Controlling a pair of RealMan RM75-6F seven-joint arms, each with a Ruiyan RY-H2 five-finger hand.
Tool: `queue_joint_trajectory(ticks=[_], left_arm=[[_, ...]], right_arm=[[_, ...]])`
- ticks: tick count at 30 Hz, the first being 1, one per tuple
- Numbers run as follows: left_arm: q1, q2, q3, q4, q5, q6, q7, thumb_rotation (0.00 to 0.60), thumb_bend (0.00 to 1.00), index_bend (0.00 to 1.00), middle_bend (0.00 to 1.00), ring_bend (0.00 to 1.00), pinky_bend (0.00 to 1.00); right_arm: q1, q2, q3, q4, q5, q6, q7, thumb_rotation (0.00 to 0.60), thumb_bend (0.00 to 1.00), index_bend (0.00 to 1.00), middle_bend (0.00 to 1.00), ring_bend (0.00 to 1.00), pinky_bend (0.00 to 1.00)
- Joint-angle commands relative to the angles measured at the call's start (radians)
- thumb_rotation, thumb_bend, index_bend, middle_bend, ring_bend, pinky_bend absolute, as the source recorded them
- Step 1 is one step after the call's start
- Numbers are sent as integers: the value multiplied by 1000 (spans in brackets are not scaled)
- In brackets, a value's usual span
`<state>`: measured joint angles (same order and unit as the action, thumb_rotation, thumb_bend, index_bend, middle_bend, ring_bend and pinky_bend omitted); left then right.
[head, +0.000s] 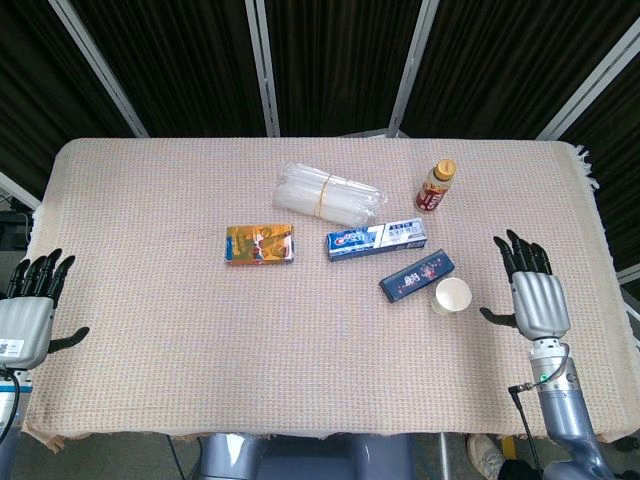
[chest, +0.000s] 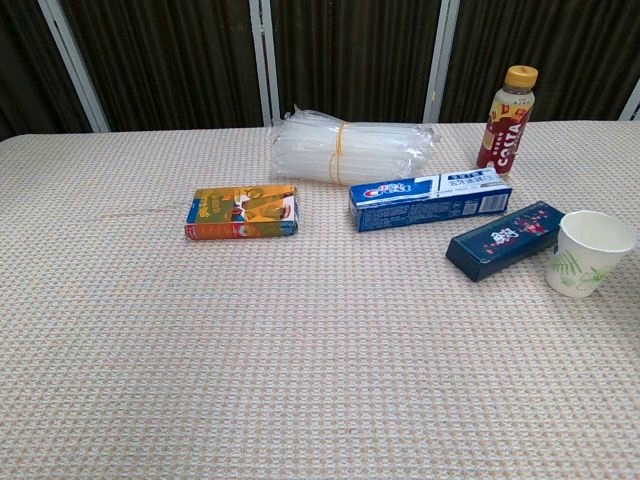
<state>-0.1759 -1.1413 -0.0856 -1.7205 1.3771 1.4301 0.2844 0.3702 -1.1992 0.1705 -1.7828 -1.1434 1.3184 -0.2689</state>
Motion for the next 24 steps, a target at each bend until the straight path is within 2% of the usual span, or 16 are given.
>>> queue_joint_trajectory(ticks=[1,13,17,24], left_arm=[[0,0,0,0,-1,0,0,600,13,0,0,0,0],[-3,-1,-3,-2,-9,-6,4,600,14,0,0,0,0],[-4,0,-4,-2,-11,-8,4,600,16,0,0,0,0],[-3,-1,-3,-6,-11,-4,12,600,14,0,0,0,0]], right_arm=[[-1,1,1,-4,5,-4,1,600,80,0,0,0,0],[1,12,10,-27,15,-17,-13,600,91,0,0,0,0],[5,14,4,-30,10,-11,-62,600,89,0,0,0,0],[29,28,-6,-70,69,-61,-154,600,93,0,0,0,0]])
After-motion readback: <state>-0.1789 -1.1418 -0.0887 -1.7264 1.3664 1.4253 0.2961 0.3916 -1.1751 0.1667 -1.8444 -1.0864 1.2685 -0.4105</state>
